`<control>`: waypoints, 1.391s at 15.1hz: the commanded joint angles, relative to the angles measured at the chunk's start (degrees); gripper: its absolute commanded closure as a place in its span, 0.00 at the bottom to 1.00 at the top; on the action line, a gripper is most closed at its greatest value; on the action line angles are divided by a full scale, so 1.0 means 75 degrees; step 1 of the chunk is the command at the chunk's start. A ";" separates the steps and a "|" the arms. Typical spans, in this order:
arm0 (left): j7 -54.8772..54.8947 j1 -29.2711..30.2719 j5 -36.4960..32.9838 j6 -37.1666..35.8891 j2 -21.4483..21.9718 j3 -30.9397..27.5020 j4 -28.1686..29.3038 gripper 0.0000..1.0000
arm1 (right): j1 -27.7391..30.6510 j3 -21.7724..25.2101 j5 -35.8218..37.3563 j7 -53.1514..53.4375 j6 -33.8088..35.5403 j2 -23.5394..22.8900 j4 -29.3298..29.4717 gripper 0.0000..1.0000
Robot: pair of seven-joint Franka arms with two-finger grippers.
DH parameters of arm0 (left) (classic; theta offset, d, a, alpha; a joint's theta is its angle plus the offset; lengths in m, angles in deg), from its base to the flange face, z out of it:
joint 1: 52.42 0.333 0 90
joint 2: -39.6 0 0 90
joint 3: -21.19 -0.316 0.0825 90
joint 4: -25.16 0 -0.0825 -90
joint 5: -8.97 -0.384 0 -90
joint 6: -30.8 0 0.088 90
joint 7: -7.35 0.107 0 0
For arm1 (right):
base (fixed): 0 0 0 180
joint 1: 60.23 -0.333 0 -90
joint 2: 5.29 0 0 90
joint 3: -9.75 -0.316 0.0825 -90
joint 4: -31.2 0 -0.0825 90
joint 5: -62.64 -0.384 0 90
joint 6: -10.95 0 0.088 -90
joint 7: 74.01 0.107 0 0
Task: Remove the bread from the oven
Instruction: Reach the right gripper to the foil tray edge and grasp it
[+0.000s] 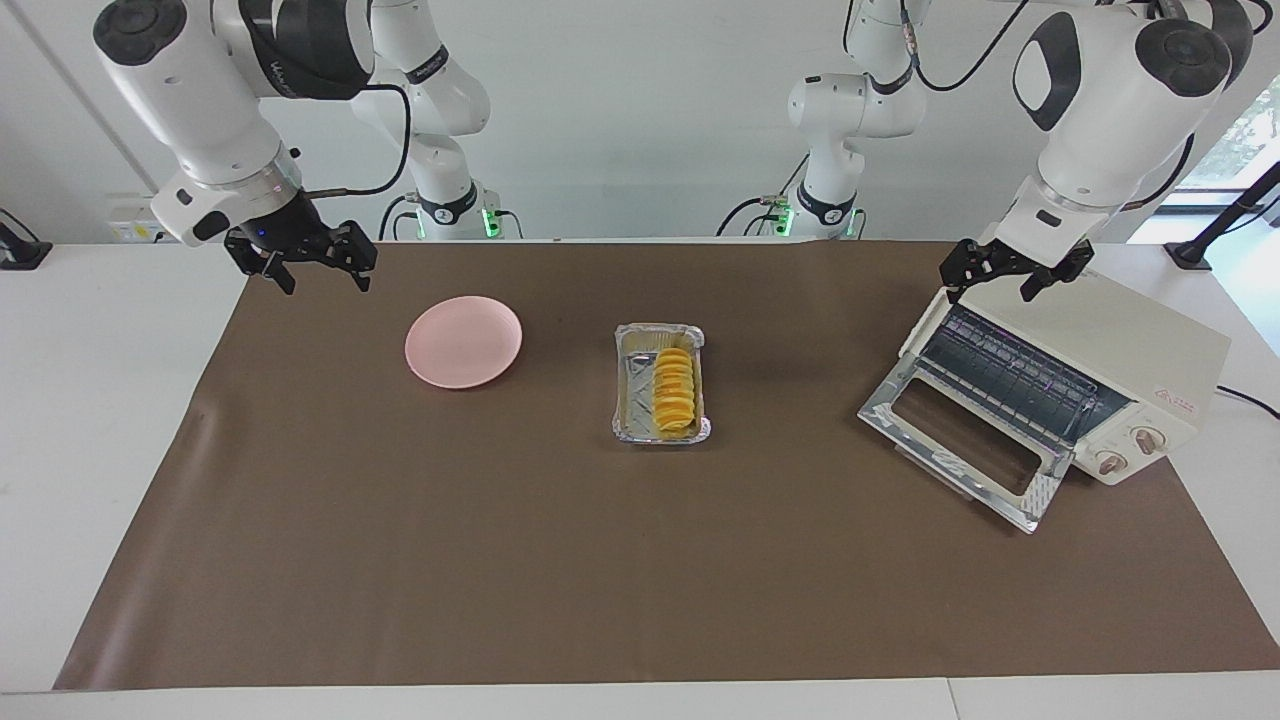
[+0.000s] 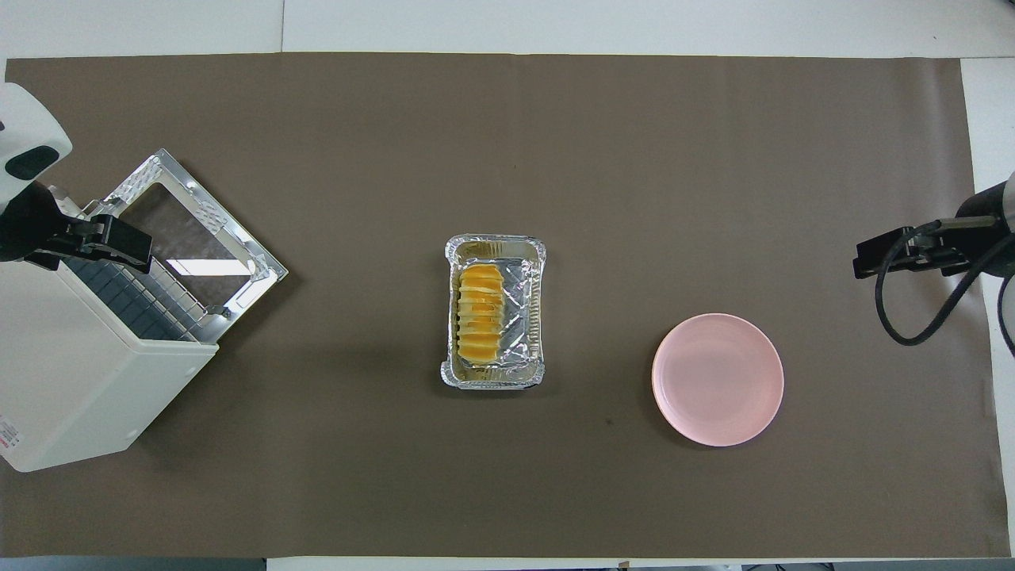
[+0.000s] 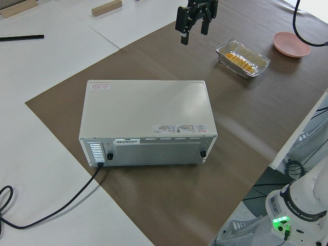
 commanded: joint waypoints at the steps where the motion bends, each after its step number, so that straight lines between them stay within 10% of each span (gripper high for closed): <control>1: 0.0018 0.0305 0.0439 -0.0074 0.0549 0.0109 0.0336 0.00 | 0.0078 -0.0081 -0.0010 -0.0444 -0.0171 0.0230 -0.0353 0.00; 12: 0.0112 0.0259 0.0439 0.0008 0.0422 0.0191 0.0395 0.00 | -0.2780 -0.0175 -0.0034 0.2973 -0.3731 -0.0868 -0.2030 0.00; 21: -0.0145 0.0247 0.0450 0.0277 0.0434 0.0214 0.0384 0.00 | -0.4316 -0.0175 -0.0058 0.4874 -0.5434 -0.2569 -0.1644 0.00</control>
